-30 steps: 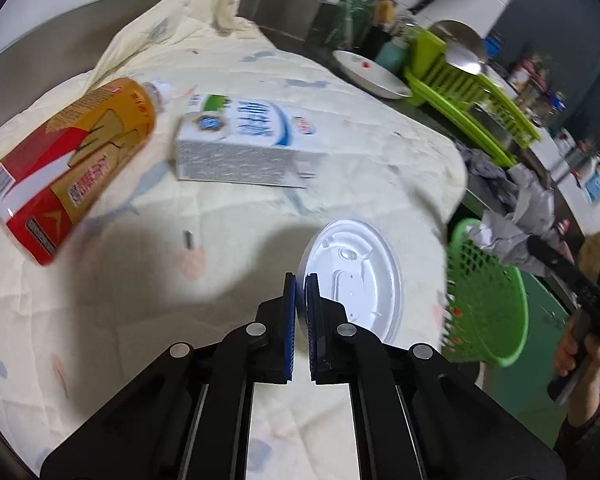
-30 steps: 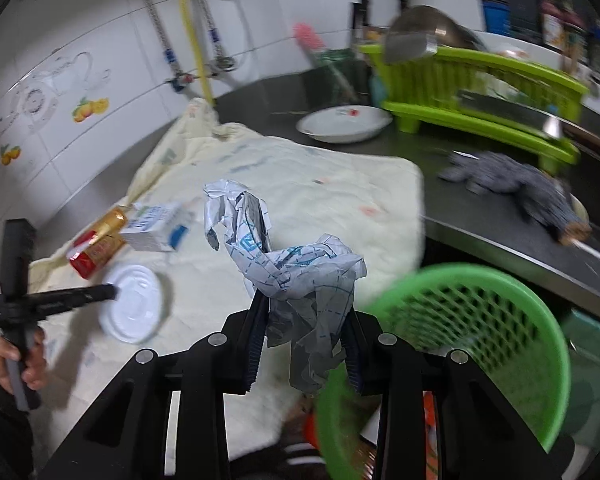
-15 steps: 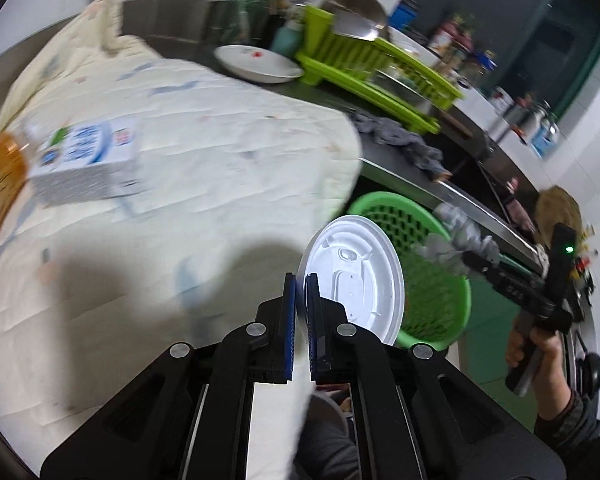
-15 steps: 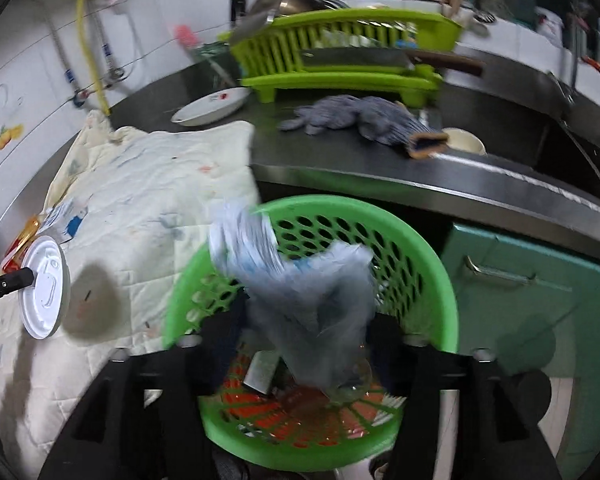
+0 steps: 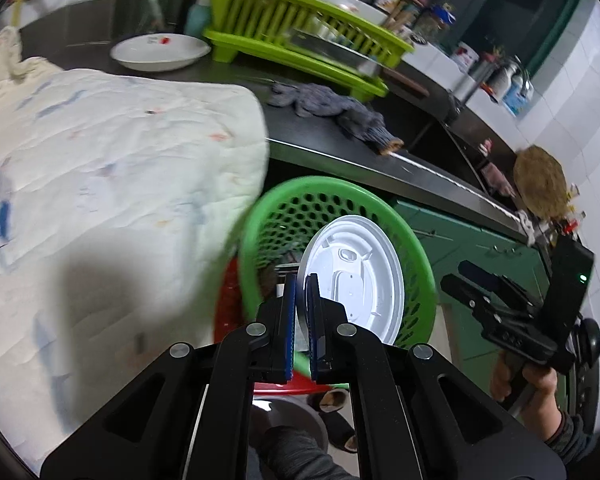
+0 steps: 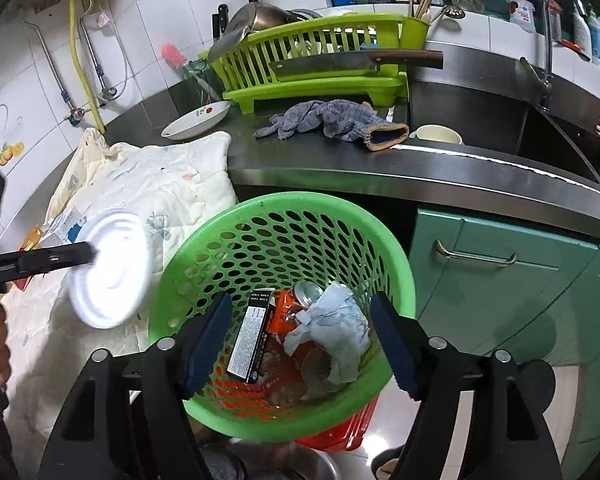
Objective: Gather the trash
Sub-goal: 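Drop the paper into the basket with the right tool while the left tool drops the white lid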
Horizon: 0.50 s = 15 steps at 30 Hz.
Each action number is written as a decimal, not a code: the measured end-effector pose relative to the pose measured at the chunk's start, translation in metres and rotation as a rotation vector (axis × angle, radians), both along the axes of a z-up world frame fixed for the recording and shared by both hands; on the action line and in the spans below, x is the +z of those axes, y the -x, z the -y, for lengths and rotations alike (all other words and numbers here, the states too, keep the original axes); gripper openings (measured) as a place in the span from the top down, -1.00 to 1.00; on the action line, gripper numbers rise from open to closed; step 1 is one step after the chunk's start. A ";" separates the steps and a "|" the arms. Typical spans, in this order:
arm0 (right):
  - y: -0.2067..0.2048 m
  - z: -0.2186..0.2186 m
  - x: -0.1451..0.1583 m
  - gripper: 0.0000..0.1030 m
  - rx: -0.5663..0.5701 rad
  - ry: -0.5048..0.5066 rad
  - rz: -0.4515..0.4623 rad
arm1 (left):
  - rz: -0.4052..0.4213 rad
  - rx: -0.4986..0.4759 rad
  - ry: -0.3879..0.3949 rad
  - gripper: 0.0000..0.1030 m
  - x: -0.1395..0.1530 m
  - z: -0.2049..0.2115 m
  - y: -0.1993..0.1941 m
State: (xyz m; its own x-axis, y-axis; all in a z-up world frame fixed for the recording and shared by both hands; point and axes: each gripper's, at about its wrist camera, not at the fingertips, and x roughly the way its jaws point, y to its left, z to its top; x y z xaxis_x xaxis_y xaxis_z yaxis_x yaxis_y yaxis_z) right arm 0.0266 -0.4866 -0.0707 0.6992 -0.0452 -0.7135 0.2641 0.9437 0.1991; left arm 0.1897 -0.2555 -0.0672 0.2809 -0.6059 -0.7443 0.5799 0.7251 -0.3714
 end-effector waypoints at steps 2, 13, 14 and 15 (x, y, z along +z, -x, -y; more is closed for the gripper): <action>0.005 0.001 0.000 -0.37 -0.001 0.001 0.005 | -0.004 -0.020 -0.012 0.91 -0.005 0.015 0.001; 0.015 0.013 -0.005 -0.38 -0.022 -0.013 0.004 | -0.035 -0.065 -0.020 0.49 -0.024 0.046 0.005; 0.015 0.013 -0.006 -0.38 -0.023 -0.013 0.004 | -0.031 -0.065 -0.019 0.40 -0.024 0.047 0.006; 0.015 0.012 -0.006 -0.38 -0.023 -0.013 0.004 | -0.027 -0.067 -0.020 0.38 -0.024 0.046 0.007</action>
